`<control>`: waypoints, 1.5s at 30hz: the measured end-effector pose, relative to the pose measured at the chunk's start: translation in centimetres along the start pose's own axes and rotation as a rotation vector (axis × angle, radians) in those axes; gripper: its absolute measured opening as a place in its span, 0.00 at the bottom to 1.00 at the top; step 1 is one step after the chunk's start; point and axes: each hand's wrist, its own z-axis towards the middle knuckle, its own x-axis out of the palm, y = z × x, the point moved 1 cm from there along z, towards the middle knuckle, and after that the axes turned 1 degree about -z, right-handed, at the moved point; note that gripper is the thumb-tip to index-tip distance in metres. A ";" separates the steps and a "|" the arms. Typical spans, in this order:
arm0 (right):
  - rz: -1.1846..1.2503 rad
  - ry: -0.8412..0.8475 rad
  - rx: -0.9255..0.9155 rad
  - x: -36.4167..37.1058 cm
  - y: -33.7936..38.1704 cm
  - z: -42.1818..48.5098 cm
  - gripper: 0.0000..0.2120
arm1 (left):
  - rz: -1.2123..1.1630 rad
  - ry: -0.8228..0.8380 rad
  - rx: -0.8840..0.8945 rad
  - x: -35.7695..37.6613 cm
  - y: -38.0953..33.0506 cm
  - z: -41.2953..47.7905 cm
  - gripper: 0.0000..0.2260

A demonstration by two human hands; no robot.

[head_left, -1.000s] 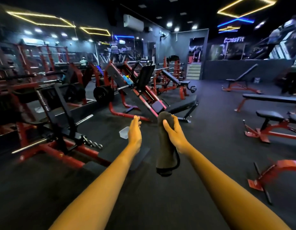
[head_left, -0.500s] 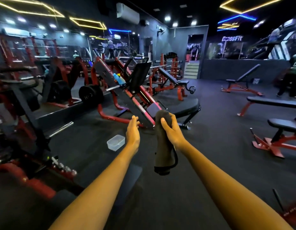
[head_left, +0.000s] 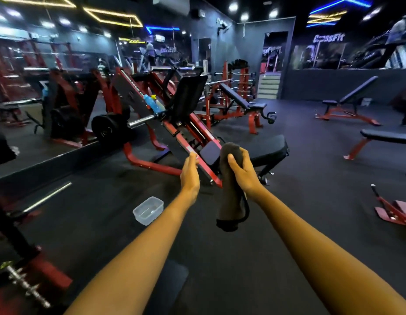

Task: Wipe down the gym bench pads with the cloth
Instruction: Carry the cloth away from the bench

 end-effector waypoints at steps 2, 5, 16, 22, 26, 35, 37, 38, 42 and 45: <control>0.005 0.036 0.000 -0.4 -1.7 4.7 0.12 | 0.011 -0.029 0.005 1.5 0.8 4.4 0.19; 0.033 0.096 0.024 -0.9 -4.6 13.2 0.11 | 0.019 -0.106 -0.008 3.7 1.7 11.8 0.19; 0.096 0.330 0.087 7.5 -17.3 35.4 0.17 | 0.088 -0.390 -0.055 0.3 8.5 34.1 0.21; 0.065 0.423 0.108 15.2 -23.3 47.4 0.20 | 0.099 -0.481 -0.073 -2.9 11.7 47.6 0.21; 0.073 0.496 0.113 20.6 -27.0 55.2 0.19 | 0.140 -0.547 -0.095 -5.8 13.3 56.1 0.20; 0.044 0.682 0.131 32.3 -36.6 68.2 0.20 | 0.137 -0.747 -0.209 -13.0 18.8 69.7 0.21; 0.009 0.742 0.119 34.9 -38.7 70.3 0.21 | 0.128 -0.783 -0.232 -14.3 20.1 72.0 0.21; -0.017 0.793 0.120 36.7 -40.0 72.0 0.22 | 0.106 -0.822 -0.247 -15.1 20.9 73.7 0.21; -0.099 0.963 0.094 41.7 -43.2 76.0 0.22 | 0.016 -0.954 -0.328 -17.4 23.2 77.8 0.21; -0.188 1.152 0.011 45.9 -45.4 78.5 0.23 | -0.011 -1.042 -0.365 -19.6 25.2 79.8 0.21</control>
